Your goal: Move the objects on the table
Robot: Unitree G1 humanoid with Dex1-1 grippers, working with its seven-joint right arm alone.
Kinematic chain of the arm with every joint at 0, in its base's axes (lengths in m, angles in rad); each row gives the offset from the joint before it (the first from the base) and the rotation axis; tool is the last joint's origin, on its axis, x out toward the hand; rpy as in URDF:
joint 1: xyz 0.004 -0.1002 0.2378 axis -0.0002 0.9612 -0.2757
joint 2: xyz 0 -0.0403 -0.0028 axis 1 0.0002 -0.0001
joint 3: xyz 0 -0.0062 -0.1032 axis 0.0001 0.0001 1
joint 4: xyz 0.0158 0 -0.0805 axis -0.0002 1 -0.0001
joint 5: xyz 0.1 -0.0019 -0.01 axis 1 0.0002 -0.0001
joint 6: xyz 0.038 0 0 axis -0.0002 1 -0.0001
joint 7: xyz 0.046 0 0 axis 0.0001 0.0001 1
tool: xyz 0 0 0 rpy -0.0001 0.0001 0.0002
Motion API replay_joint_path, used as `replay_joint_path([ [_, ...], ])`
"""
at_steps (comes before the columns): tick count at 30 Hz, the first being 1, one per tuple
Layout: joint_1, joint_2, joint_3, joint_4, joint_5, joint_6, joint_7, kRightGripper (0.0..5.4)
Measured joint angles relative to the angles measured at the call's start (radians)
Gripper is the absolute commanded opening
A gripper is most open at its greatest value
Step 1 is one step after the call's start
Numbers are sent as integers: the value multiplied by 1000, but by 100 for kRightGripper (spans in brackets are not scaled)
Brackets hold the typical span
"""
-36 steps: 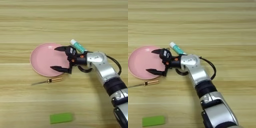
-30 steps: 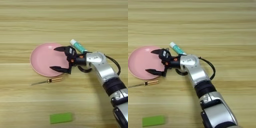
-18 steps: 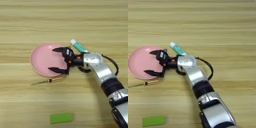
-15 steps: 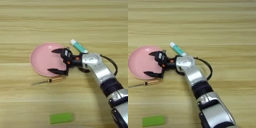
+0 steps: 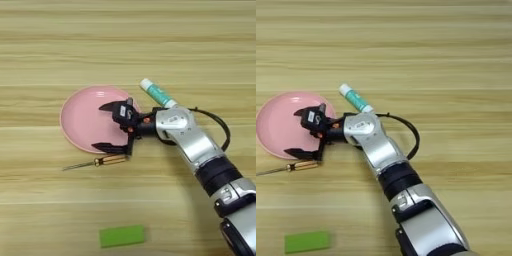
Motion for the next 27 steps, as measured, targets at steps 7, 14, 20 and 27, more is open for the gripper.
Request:
replay_joint_path([
  [7, -1, -3, 19, -7, -31, 61, 3, 537],
  [14, -2, -17, 38, -18, -40, 96, 26, 537],
  [20, -7, -29, 49, -27, -43, 103, 55, 537],
  [27, -9, -59, 58, -57, -44, 120, 113, 537],
])
